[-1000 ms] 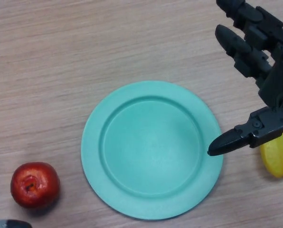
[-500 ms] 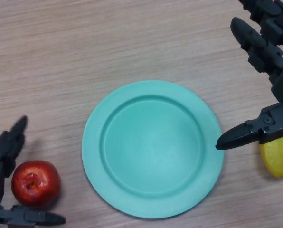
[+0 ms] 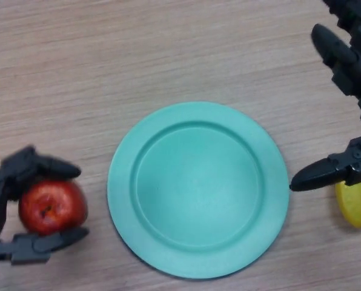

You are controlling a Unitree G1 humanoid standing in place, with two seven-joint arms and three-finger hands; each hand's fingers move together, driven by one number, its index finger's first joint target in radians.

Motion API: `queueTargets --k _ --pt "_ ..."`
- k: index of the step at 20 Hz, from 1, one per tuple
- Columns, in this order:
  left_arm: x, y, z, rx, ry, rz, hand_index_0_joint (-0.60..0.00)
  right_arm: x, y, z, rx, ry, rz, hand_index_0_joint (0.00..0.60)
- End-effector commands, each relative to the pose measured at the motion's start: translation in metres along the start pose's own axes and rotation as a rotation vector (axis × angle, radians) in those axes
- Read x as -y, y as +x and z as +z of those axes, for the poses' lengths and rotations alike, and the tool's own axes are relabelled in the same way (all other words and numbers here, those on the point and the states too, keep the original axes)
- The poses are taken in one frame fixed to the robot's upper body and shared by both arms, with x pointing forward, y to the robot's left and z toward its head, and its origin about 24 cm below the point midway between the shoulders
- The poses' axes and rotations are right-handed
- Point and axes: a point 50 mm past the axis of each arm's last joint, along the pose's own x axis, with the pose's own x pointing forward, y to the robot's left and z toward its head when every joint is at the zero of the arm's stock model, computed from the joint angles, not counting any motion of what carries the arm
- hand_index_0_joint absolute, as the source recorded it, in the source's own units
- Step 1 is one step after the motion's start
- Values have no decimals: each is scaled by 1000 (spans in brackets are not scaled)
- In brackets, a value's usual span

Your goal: Pick up the red apple and place it on the plate

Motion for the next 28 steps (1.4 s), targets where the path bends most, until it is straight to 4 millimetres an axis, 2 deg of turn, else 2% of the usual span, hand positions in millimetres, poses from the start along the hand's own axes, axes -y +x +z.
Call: queueTargets --k 1,3,6,8,9,10,11,12,13,14,17,21,24,28 --pt "6 10 39 211 121 -13 -600 11 -9 32 186 -68 -46 0" --pt "28 24 49 227 78 -89 -600 13 -11 33 196 -70 -54 0" --pt "64 39 49 298 199 -218 -600 17 -12 34 206 -77 -70 0" --pt "68 45 51 329 158 -215 -600 20 -13 34 214 -84 -82 0" --pt "68 45 51 329 158 -214 -551 20 -14 34 214 -85 -83 0" --pt "68 46 50 328 160 -211 -401 21 -14 34 213 -87 -85 0" --pt "69 47 49 326 162 -207 -301 22 -14 34 211 -90 -87 0" --pt "68 49 49 319 168 -197 -150 24 -15 34 208 -98 -93 0" --pt "67 50 50 311 170 -191 -51 26 -16 34 207 -107 -99 0" --pt "65 52 53 304 174 -188 0 27 -17 35 205 -118 -104 0" --pt "62 50 62 331 192 -177 0 26 -16 37 209 -135 -102 0" --pt "41 42 89 376 131 -150 0 23 -15 37 203 -149 -95 0" --pt "10 32 108 424 50 -74 0 21 -13 37 209 -151 -87 0" --pt "-29 21 117 424 -60 28 0 20 -14 37 214 -129 -80 0"
